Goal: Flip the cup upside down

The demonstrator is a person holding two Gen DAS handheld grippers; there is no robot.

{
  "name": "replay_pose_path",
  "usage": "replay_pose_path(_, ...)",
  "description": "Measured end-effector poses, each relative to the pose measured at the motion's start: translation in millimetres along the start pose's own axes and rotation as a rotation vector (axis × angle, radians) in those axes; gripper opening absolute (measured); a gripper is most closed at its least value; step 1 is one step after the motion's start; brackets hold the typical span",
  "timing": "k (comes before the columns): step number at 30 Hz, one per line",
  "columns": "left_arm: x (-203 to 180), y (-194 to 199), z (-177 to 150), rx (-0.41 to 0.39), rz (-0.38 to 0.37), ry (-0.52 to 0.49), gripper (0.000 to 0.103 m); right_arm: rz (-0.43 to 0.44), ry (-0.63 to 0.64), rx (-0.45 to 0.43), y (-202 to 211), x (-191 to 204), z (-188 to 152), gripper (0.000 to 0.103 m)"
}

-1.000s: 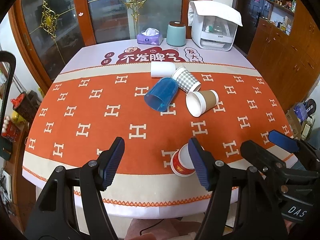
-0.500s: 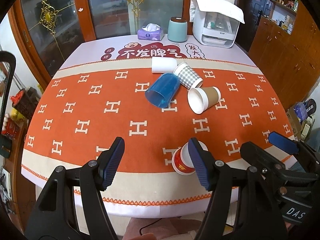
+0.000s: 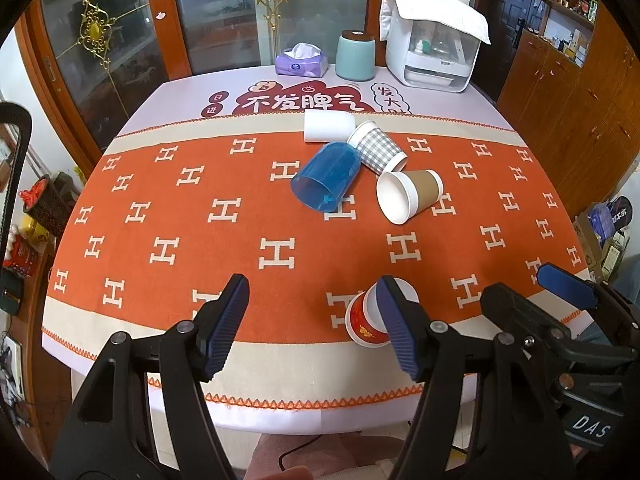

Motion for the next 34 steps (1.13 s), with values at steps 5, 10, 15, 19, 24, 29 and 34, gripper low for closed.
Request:
replay_pose_path(5, 0, 0, 1, 0.000, 0.000, 0.002, 0.063, 0.000, 0.000, 0.001, 0, 0, 0, 0.084)
replay_pose_path(10, 0, -1, -5, 0.004, -0.001, 0.002, 0.063, 0.001, -0.001, 0.002, 0, 0, 0, 0.084)
replay_pose_path(15, 1, -2, -7, 0.006, -0.001, 0.004, 0.063, 0.002, 0.000, 0.004, -1, 1, -2, 0.084)
replay_pose_path(19, 1, -1, -7, 0.006, -0.002, 0.003, 0.063, 0.003, -0.002, 0.005, -1, 1, -2, 0.084)
replay_pose_path(24, 2, -1, -8, 0.006, -0.001, 0.002, 0.063, 0.005, -0.004, 0.007, -1, 3, -9, 0.084)
replay_pose_path(29, 2, -1, -9, 0.008, 0.000, 0.003, 0.063, 0.006, -0.005, 0.009, -1, 3, -11, 0.084)
replay_pose_path(34, 2, 0, -13, 0.009, 0.001, 0.002, 0.063, 0.008, -0.006, 0.010, -1, 4, -15, 0.084)
Point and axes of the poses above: each gripper's, at about its wrist camera, not at the fingertips, and y roughly against the way its jaws point, x to its left, z to its top, the point moved 9 cm from there along -y, roughly the way its jaws point, and after that the axes turned 2 degrees about x, right-handed, at the moved point
